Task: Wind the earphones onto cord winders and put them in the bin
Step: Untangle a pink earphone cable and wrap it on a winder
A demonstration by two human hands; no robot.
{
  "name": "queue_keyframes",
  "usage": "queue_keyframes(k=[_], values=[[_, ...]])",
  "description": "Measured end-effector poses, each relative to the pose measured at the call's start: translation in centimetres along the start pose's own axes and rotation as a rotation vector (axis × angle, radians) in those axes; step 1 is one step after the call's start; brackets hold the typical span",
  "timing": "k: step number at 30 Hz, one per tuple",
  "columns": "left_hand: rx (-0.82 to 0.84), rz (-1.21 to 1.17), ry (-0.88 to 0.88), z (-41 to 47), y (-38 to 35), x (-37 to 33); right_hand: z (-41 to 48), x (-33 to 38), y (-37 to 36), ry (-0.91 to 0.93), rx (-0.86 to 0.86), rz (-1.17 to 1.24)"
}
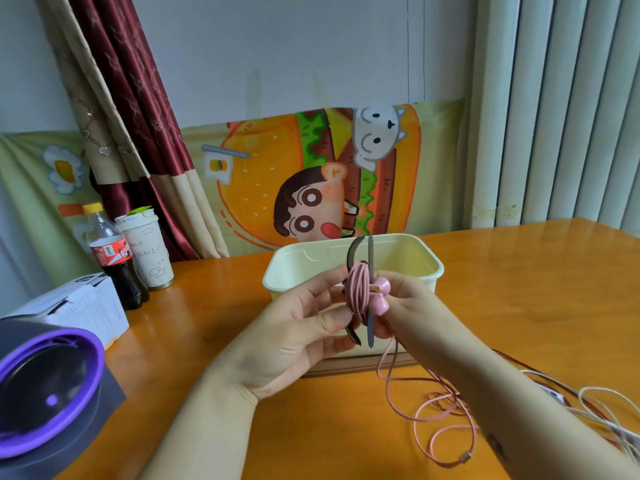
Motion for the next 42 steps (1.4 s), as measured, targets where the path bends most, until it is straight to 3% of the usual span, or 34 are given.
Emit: queue_keyframes(k=[5,11,15,18,22,29,33,36,38,42], values=[[0.064,-0.05,-0.016,-0.1,-0.8,-0.2,-0.2,0.4,0.2,0.015,0.006,-0.114],[0.059,-0.21,-0.051,0.0,0.1,-0.7,-0.1,-0.7,-0.6,-0.128,0.104,0.175],[-0.146,-0.342,-0.085,0.0,2.0,-1.0,-0.2,-1.8,-1.1,-0.276,0.138,0.519],[-0.282,-0.403,-0.126,0.0,3.4,-1.4,-0.6,-2.4,-1.7,-0.384,0.175,0.619],[-0.363,-0.461,-0.151,-0.3,4.9,-1.7,-0.9,-3.4,-2.1,-0.399,0.23,0.356],[-0.383,-0.488,-0.19,-0.4,5.6,-2.2,-0.2,-2.4,-1.2,-0.175,0.111,-0.01],[-0.409,-0.49,-0.236,-0.4,5.9,-2.6,-1.0,-3.2,-2.2,-0.259,0.269,-0.042],[-0.436,-0.527,-0.253,-0.4,6.2,-2.6,-1.8,-4.4,-3.3,-0.268,0.464,-0.274],[-0.457,-0.568,-0.262,-0.5,6.4,-2.7,-2.0,-4.4,-3.3,-0.205,0.483,-0.418],[-0.497,-0.657,-0.287,-1.1,6.6,-3.7,-2.6,-3.6,-2.6,-0.16,0.464,-0.445]])
Point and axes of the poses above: each hand's wrist, its own z-axis towards the middle knuckle, its own y-axis out of the back of the hand, x = y × z, the point moved 10 cm from there along z, towards the middle knuckle, and after that the axes turned 2 degrees about -x, right-handed, at the moved point
